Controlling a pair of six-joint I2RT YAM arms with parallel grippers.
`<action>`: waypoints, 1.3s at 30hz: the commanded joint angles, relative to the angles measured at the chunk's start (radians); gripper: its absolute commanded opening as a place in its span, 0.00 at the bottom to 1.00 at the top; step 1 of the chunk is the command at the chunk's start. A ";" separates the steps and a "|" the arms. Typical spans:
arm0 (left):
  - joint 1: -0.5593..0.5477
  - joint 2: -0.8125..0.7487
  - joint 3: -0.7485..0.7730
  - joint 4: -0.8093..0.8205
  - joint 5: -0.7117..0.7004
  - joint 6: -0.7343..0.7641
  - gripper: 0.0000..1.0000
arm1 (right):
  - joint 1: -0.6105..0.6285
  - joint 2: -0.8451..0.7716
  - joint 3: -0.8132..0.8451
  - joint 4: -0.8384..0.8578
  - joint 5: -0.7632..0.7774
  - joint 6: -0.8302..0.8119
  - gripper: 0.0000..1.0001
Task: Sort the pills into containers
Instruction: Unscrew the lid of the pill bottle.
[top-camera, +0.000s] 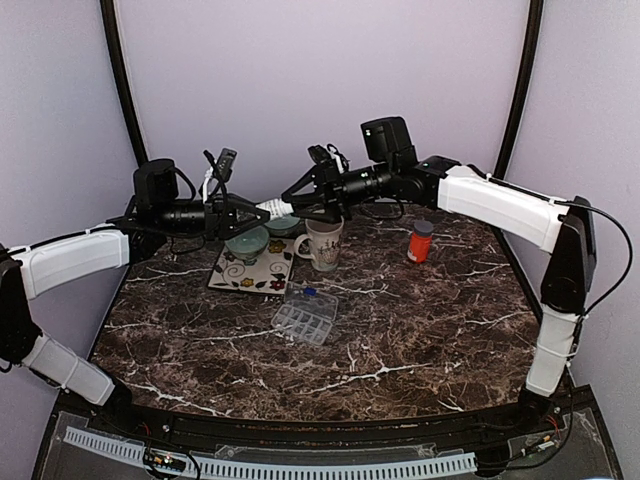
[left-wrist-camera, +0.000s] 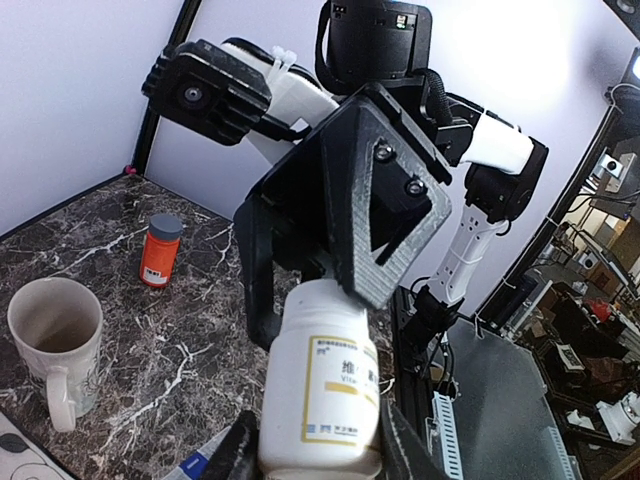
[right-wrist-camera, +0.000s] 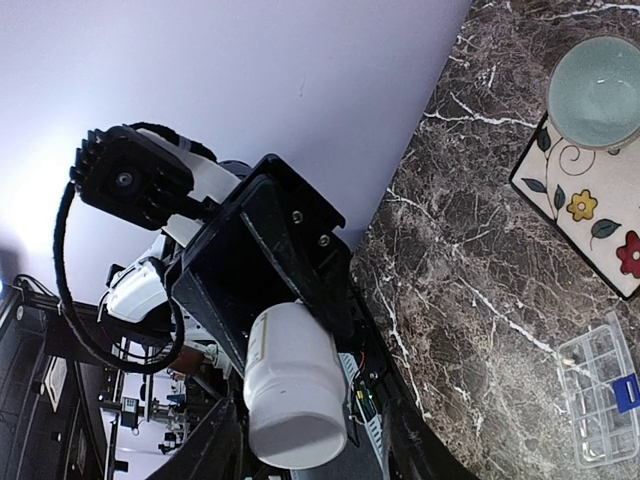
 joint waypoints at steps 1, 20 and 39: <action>-0.008 0.001 0.041 0.013 0.006 0.016 0.00 | 0.000 0.013 0.023 0.033 -0.018 0.004 0.47; -0.016 0.026 0.067 0.008 0.007 0.001 0.00 | 0.007 0.013 0.043 -0.005 -0.037 -0.051 0.11; -0.016 0.160 0.078 0.632 0.272 -0.740 0.00 | 0.011 -0.082 0.023 -0.156 0.086 -0.647 0.07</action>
